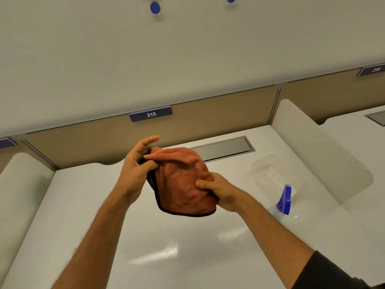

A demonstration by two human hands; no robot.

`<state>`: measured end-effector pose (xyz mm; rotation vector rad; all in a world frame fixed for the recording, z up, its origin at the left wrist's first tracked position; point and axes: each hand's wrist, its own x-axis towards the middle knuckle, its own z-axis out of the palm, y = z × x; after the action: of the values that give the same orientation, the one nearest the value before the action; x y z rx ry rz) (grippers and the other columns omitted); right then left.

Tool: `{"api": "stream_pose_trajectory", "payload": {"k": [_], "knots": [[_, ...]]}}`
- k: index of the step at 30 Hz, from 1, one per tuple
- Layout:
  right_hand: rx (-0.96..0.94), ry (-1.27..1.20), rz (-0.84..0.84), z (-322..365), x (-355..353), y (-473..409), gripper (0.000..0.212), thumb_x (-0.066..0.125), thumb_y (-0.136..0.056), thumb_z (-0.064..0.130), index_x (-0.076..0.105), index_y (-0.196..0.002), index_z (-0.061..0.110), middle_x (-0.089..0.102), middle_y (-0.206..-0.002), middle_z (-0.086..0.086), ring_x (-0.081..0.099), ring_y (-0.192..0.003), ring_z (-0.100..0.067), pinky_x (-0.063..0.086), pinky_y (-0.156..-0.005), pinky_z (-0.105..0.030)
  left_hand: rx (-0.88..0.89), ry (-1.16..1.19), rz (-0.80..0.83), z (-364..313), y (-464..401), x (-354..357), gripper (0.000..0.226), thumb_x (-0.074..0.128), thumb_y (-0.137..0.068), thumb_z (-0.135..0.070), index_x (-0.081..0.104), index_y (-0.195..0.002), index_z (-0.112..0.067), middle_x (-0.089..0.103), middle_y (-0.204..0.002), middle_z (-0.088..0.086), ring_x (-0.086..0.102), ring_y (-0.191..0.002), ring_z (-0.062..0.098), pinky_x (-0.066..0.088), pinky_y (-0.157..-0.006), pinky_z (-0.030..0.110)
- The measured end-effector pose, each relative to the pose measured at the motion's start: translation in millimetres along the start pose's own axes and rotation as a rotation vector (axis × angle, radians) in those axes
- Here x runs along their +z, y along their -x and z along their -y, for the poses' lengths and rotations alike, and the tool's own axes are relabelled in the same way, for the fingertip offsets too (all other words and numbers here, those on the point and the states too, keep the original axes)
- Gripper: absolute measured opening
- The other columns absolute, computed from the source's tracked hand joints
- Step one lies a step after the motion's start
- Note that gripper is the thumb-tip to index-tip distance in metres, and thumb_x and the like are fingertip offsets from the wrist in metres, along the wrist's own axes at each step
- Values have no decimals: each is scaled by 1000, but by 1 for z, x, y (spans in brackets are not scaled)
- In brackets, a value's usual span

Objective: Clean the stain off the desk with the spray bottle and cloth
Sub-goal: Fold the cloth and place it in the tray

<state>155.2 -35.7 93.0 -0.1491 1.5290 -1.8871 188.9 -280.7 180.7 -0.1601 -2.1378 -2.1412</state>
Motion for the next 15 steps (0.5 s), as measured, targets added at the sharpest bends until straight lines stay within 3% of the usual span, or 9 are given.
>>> {"api": "stream_pose_trajectory", "payload": {"k": [2,4,7,11,13,15], "knots": [[-57,33,4,25,-7,1,46,88,-68,31,72,-111,22,73,-117,-4,68,-108,-23,57,-83,-28,-41,-25,27,-3,3,-19,75,61,-66,-5,63,-133,-37,70,-111,-1,64,-96,17,54,-77,23],[-81,98,33,48,-12,3,49,86,-71,24,69,-116,18,72,-118,-7,68,-109,-26,56,-89,-34,-126,-83,162,-6,6,-35,78,74,-68,-26,55,-142,-40,67,-134,-3,67,-115,16,54,-87,30],[-91,287,118,78,-9,5,46,84,-72,18,69,-116,19,73,-114,-6,69,-106,-26,56,-91,-37,-339,-125,281,2,5,-32,98,87,-61,-61,46,-149,-42,62,-144,-7,63,-127,18,51,-101,38],[8,568,253,108,-4,5,43,85,-71,20,70,-111,16,74,-110,-9,71,-100,-27,59,-86,-37,-475,-154,488,23,0,-2,84,89,-64,-55,64,-135,-17,71,-133,5,66,-124,25,52,-102,35],[35,580,232,114,-9,4,40,84,-73,25,71,-110,17,74,-110,-10,71,-99,-29,59,-85,-39,-481,-135,459,35,-4,12,75,90,-66,-44,67,-131,-15,73,-129,6,68,-121,25,51,-104,37],[33,410,78,109,-20,2,39,82,-75,29,73,-110,16,74,-110,-11,71,-101,-29,59,-87,-42,-483,-46,334,45,-8,24,78,93,-62,-48,68,-129,-18,75,-126,4,70,-117,24,58,-95,34]]}}
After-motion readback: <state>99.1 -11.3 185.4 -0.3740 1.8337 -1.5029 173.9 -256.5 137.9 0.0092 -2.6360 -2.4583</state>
